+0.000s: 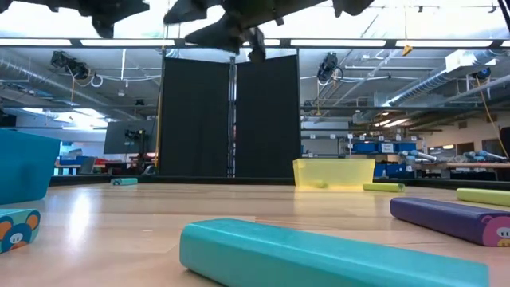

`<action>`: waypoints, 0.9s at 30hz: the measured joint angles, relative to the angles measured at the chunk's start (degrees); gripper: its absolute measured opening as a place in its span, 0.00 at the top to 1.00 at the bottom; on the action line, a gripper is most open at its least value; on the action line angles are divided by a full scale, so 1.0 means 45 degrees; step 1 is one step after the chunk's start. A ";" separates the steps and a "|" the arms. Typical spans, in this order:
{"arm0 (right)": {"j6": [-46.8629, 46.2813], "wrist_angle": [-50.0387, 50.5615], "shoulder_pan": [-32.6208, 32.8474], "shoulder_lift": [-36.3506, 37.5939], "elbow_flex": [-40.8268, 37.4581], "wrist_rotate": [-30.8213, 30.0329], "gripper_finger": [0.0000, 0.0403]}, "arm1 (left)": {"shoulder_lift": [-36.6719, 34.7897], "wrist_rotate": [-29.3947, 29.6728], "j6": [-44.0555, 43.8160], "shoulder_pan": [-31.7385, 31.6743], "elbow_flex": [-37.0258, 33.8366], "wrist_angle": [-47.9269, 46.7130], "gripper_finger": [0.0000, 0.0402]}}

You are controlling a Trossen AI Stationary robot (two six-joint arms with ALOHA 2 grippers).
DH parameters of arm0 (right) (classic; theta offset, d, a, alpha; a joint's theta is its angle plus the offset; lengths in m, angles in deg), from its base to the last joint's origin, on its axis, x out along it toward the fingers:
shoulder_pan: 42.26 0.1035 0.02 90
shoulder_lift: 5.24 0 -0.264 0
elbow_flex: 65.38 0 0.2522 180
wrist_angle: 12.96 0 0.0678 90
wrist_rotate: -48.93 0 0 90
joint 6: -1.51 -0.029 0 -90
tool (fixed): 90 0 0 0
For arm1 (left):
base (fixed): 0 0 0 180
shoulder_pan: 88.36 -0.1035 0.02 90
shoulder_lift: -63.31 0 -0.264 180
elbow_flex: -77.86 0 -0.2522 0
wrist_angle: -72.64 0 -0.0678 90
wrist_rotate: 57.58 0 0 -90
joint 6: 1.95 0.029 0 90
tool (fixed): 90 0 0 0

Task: Sort blocks
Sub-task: Put the green block into the yellow bin

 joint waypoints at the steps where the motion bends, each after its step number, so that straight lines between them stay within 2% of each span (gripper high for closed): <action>1: -0.0136 0.0659 -0.0072 -0.0019 0.0280 0.0235 0.48 | -0.0016 0.0028 -0.0078 0.0001 0.0000 -0.0247 0.67; 7: -0.0763 0.3943 -0.0311 0.0093 0.1042 0.0584 0.48 | 0.0122 0.0134 -0.0179 0.0001 0.0000 -0.0877 0.67; 16: -0.6035 1.3795 -0.0275 0.1551 0.1078 0.0401 0.48 | 0.0189 0.0134 -0.0181 0.0001 0.0000 -0.1354 0.67; 20: -0.7182 1.7324 -0.0022 0.2100 0.1056 -0.0831 0.48 | 0.0197 0.0134 -0.0158 0.0001 0.0000 -0.1365 0.67; 23: -0.7896 1.8848 0.0119 0.2682 0.0378 -0.2012 0.48 | 0.0199 0.0050 -0.0126 0.0001 0.0000 -0.1365 0.67; 27: -0.8989 1.8630 0.0058 0.4494 -0.1879 -0.2283 0.48 | 0.0213 -0.0359 -0.0131 0.0001 0.0000 -0.1370 0.67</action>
